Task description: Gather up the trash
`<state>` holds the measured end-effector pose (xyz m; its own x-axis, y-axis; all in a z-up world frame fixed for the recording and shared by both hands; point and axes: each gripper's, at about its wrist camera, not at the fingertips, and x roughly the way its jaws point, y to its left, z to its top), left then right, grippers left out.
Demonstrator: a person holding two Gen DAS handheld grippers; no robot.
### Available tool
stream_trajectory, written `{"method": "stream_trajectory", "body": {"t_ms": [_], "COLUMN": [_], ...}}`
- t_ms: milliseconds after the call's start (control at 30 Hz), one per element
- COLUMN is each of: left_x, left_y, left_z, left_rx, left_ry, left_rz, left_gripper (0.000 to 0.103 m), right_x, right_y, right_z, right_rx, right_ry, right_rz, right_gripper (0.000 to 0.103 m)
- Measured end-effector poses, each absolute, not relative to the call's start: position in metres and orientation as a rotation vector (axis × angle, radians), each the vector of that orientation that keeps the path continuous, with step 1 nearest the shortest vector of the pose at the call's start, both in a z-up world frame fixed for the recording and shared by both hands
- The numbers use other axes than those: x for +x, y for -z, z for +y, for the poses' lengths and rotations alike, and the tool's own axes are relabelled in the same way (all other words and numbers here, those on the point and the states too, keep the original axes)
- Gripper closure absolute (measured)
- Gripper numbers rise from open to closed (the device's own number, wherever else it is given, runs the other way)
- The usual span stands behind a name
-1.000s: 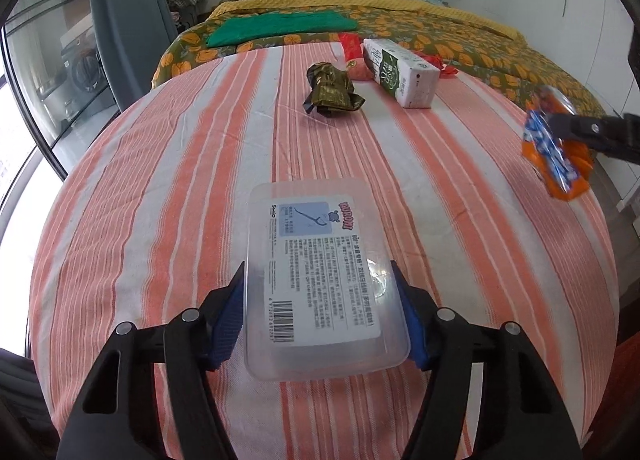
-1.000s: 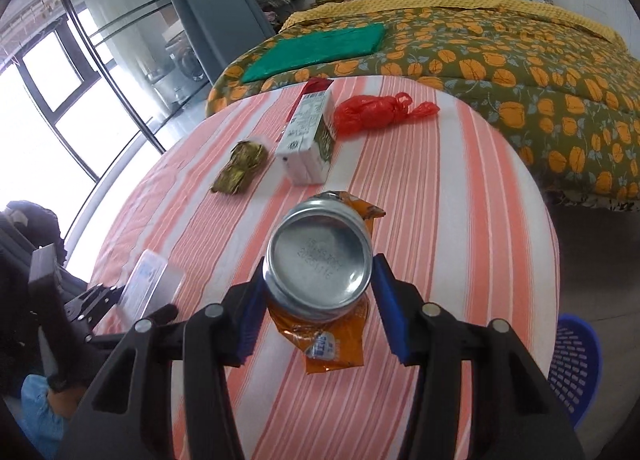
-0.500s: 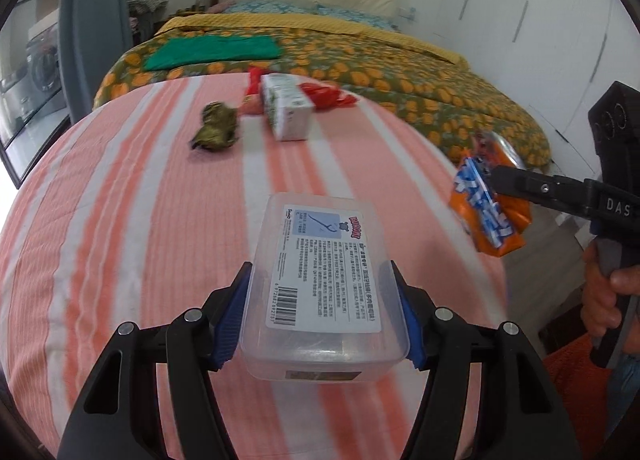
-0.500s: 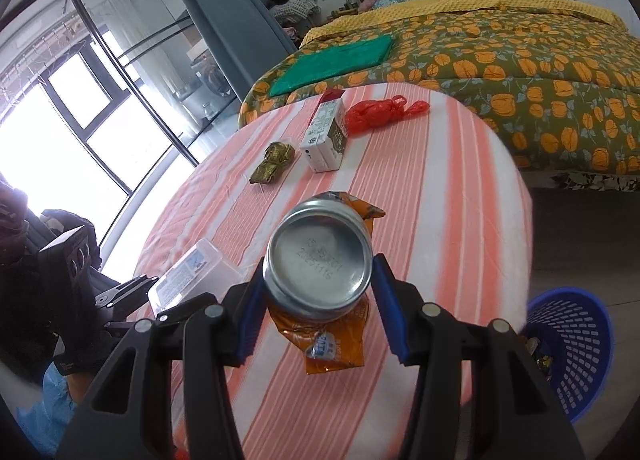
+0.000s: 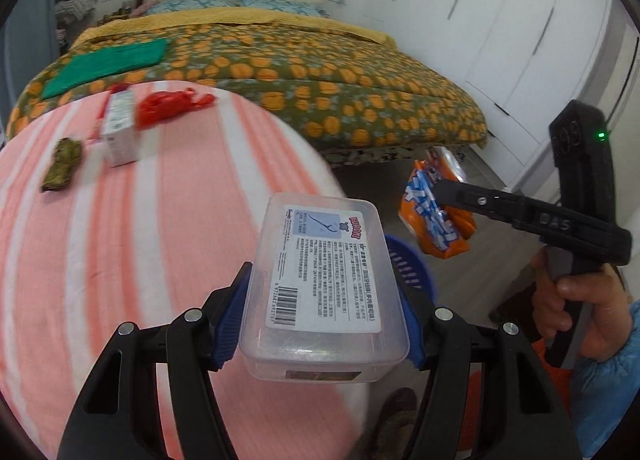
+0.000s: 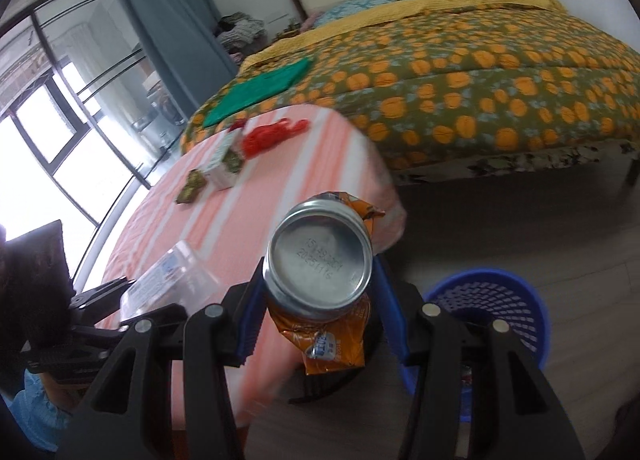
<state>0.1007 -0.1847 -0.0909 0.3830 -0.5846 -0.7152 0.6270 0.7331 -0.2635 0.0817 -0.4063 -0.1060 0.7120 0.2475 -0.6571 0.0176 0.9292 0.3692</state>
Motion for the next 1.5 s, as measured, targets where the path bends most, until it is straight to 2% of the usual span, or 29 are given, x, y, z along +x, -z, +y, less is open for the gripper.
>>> {"method": "stream_trajectory", "body": {"t_ms": [333, 633, 833, 867, 900, 933, 1000, 1200, 1400, 1500], "left_x": [0.083, 0.081, 0.095, 0.099, 0.105, 0.111, 0.121, 0.108, 0.073, 0.068], "left_y": [0.13, 0.187, 0.22, 0.227, 0.235, 0.24, 0.247, 0.214, 0.149, 0.128], "left_z": [-0.29, -0.365, -0.399, -0.405, -0.411, -0.416, -0.421, -0.398, -0.345, -0.303], "left_rx": [0.1, 0.179, 0.204, 0.199, 0.196, 0.193, 0.174, 0.114, 0.086, 0.104], "left_ry": [0.92, 0.906, 0.888, 0.891, 0.888, 0.881, 0.861, 0.871, 0.911, 0.862], "left_rz": [0.981, 1.065, 1.094, 1.1, 1.113, 1.124, 1.144, 1.103, 0.953, 0.909], "left_gripper": [0.04, 0.04, 0.039, 0.039, 0.031, 0.02, 0.017, 0.016, 0.008, 0.008], "right_x": [0.055, 0.063, 0.071, 0.073, 0.074, 0.074, 0.072, 0.062, 0.066, 0.071], "right_y": [0.157, 0.209, 0.224, 0.226, 0.227, 0.228, 0.227, 0.209, 0.182, 0.167], "right_z": [-0.511, -0.565, -0.582, -0.584, -0.585, -0.587, -0.594, -0.605, -0.583, -0.556], "right_rx": [0.487, 0.541, 0.577, 0.586, 0.596, 0.609, 0.625, 0.659, 0.533, 0.437], "right_ry": [0.026, 0.158, 0.169, 0.171, 0.17, 0.17, 0.207, 0.274, 0.341, 0.321], "right_rz": [0.83, 0.937, 0.955, 0.957, 0.957, 0.952, 0.932, 0.866, 0.816, 0.785], "right_gripper": [0.053, 0.053, 0.052, 0.049, 0.029, 0.018, 0.018, 0.018, 0.015, 0.015]}}
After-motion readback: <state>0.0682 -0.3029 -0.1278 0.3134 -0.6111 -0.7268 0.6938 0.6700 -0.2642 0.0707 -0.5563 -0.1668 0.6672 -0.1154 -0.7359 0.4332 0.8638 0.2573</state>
